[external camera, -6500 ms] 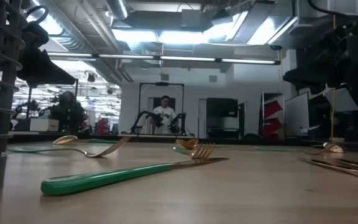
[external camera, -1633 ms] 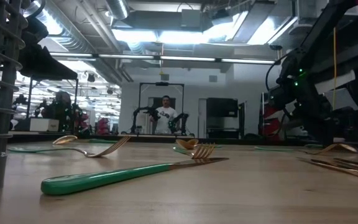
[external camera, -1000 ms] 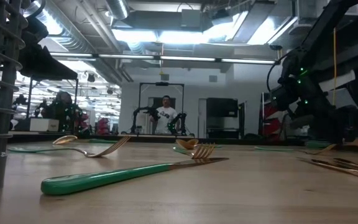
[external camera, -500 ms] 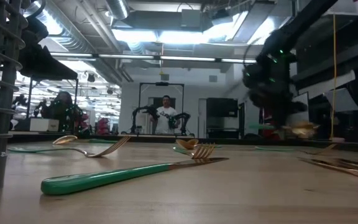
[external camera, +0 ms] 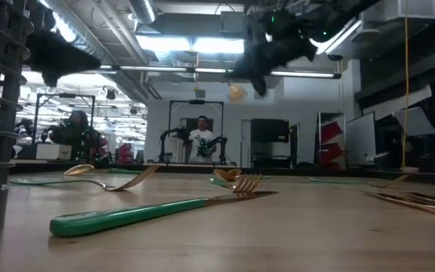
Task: Sort silverware
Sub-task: Put the right spoon into the cutlery rack
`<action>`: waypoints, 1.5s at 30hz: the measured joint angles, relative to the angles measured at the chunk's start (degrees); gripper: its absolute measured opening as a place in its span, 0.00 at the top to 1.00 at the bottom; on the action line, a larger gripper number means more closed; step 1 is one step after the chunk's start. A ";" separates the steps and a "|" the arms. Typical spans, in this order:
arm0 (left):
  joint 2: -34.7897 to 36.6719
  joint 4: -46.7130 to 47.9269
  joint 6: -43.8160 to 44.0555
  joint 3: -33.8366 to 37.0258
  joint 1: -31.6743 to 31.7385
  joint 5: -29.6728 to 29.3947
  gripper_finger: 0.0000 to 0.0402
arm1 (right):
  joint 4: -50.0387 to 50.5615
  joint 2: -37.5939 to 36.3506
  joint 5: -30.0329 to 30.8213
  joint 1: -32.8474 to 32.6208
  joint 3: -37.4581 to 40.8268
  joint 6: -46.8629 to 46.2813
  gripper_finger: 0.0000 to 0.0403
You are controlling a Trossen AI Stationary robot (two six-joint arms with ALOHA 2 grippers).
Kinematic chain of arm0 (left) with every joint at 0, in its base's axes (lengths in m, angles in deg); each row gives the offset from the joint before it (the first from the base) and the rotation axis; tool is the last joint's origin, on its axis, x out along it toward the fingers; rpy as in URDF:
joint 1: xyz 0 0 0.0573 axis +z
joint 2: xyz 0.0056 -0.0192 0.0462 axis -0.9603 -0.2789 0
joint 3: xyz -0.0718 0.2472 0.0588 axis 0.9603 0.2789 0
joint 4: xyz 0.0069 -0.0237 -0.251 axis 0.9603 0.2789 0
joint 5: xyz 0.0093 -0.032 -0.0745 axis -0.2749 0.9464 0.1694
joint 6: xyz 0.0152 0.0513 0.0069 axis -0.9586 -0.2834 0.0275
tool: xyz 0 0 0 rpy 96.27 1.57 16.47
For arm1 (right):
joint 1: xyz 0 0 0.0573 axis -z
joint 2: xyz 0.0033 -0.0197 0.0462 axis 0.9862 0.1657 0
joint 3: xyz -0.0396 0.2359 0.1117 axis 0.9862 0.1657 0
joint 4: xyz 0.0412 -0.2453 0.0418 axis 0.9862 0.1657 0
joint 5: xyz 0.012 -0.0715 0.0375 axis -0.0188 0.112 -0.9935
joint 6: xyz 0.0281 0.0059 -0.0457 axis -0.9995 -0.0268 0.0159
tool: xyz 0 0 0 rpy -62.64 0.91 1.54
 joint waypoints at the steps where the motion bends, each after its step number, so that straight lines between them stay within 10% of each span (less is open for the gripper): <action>1: 0.00 -1.56 -1.17 0.00 0.02 0.88 0.90 | -4.57 0.00 -0.15 -0.97 -0.01 0.06 1.00; 12: -5.13 -13.90 -5.76 0.00 -0.01 12.92 0.75 | -25.89 0.00 0.16 -10.98 -0.02 12.08 1.00; 20: -22.27 -36.47 -11.29 0.00 -0.01 13.03 0.62 | -26.51 0.00 11.42 -17.80 -0.02 25.94 0.99; 30: -44.59 -60.45 -18.62 -0.07 0.17 12.56 0.61 | -31.55 0.00 11.79 -21.78 -0.04 29.92 0.99; 45: -63.53 -63.84 -19.35 -11.76 3.14 12.78 0.61 | -33.93 -0.04 10.85 -22.85 -0.07 30.64 0.99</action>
